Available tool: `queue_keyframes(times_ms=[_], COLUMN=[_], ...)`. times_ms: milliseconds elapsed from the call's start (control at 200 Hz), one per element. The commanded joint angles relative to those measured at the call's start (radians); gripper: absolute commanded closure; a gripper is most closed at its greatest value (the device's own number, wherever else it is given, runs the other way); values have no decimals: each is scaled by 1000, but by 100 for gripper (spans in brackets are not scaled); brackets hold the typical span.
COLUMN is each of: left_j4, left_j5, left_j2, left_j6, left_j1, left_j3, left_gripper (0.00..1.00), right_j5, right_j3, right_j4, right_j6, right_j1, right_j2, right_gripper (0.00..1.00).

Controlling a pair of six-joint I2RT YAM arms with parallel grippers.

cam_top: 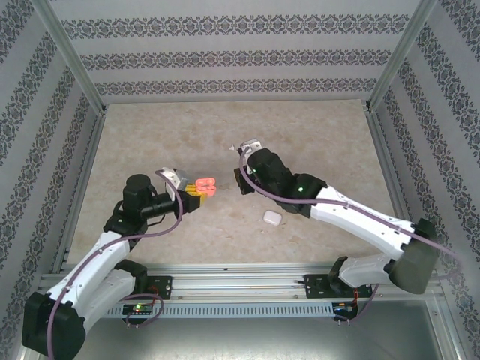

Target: Insert wireless bluetooth earbuds into charging case

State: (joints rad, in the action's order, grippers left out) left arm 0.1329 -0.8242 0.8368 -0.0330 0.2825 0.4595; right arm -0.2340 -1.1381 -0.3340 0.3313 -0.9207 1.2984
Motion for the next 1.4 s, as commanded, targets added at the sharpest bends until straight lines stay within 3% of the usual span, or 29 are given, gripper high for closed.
queue_keyframes(times_ms=[0, 425, 1399], left_j4=[156, 342, 315], left_j5=[-49, -66, -65], left_j2=[24, 79, 42], left_j6=[-30, -175, -190], left_j1=[19, 39, 51], left_j3=[42, 73, 89], left_gripper=[100, 100, 100], right_j5=[-61, -31, 31], right_j3=[18, -50, -59], right_j4=[97, 221, 280], right_j6=[-155, -382, -434], right_j1=[-45, -163, -173], right_j2=[-43, -2, 80], right_gripper=[88, 86, 86])
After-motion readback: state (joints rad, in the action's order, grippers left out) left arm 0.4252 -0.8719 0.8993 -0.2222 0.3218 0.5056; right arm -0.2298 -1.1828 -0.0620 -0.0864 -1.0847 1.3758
